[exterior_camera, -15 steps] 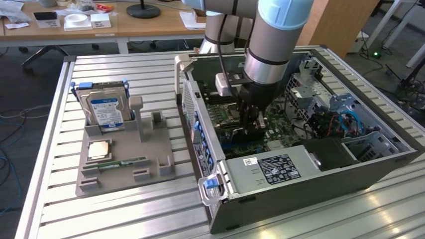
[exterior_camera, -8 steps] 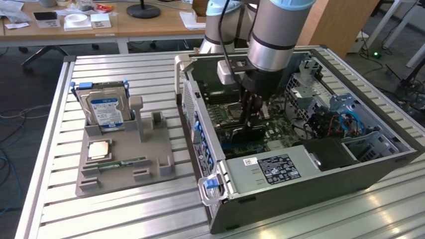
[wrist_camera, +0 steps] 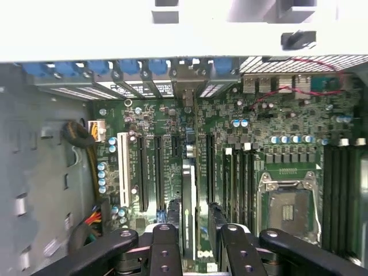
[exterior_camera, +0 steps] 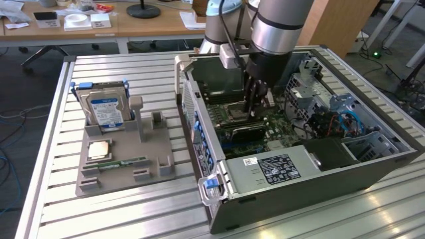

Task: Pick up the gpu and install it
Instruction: 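Insert the gpu into the slot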

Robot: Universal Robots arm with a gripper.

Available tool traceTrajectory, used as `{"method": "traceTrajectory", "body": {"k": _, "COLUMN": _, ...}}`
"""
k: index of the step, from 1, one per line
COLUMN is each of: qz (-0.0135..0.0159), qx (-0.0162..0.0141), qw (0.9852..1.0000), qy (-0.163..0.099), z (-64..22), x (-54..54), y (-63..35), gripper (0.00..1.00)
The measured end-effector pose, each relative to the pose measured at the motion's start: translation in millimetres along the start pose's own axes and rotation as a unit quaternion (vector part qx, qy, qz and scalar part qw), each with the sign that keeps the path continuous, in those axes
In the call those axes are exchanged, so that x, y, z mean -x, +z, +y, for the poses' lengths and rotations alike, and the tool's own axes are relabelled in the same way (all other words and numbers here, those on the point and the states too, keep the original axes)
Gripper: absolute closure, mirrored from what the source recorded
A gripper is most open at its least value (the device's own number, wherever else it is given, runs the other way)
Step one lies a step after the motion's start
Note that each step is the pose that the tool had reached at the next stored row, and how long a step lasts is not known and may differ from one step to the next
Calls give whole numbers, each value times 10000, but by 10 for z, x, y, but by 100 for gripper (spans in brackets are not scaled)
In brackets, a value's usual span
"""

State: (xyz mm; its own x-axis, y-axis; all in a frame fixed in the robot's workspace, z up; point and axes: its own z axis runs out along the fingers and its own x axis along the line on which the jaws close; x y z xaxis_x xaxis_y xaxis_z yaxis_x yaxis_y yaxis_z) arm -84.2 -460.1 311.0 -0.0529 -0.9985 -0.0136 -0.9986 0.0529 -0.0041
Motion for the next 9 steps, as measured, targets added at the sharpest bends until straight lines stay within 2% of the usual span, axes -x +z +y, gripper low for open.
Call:
{"method": "traceTrajectory", "body": {"k": 5, "qz": 0, "qx": 0, "qw": 10000, "qy": 0, "z": -1, "x": 2, "y": -149, "gripper": 66}}
{"method": "traceTrajectory", "body": {"k": 9, "qz": -1, "qx": -1, "qw": 10000, "qy": 0, "z": -1, "x": 2, "y": -169, "gripper": 66}}
